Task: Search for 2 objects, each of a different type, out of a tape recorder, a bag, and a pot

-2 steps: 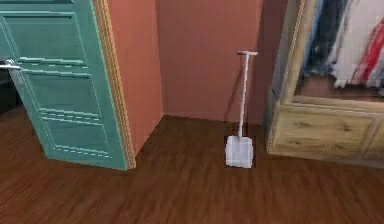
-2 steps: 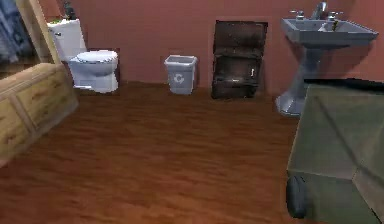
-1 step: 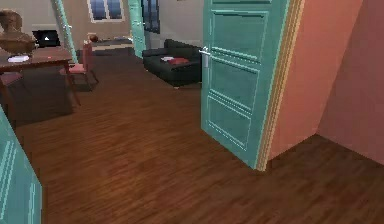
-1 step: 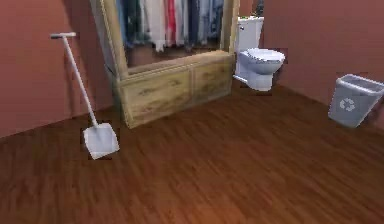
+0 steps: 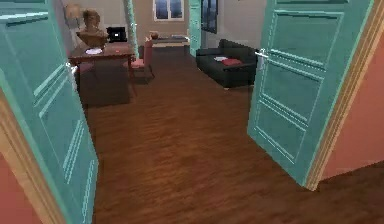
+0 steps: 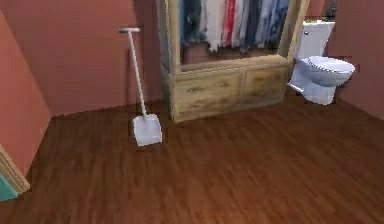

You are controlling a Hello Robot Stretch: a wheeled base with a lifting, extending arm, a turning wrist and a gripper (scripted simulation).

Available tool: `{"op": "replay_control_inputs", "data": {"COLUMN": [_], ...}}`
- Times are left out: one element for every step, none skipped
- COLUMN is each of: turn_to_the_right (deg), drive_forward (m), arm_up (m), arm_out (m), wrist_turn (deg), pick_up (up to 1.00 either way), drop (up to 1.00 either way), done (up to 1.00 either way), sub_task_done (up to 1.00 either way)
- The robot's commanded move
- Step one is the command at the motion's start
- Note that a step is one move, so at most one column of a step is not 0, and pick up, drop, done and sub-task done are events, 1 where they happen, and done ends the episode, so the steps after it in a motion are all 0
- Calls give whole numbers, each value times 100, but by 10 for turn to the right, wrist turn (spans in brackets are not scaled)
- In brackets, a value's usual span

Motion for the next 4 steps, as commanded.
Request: {"op": "replay_control_inputs", "data": {"turn_to_the_right": [0, -30, 0, 0], "drive_forward": [100, 0, 100, 100], "arm_up": [0, 0, 0, 0], "arm_out": [0, 0, 0, 0], "wrist_turn": [0, 0, 0, 0], "pick_up": [0, 0, 0, 0], "drop": [0, 0, 0, 0], "done": [0, 0, 0, 0], "sub_task_done": [0, 0, 0, 0]}}
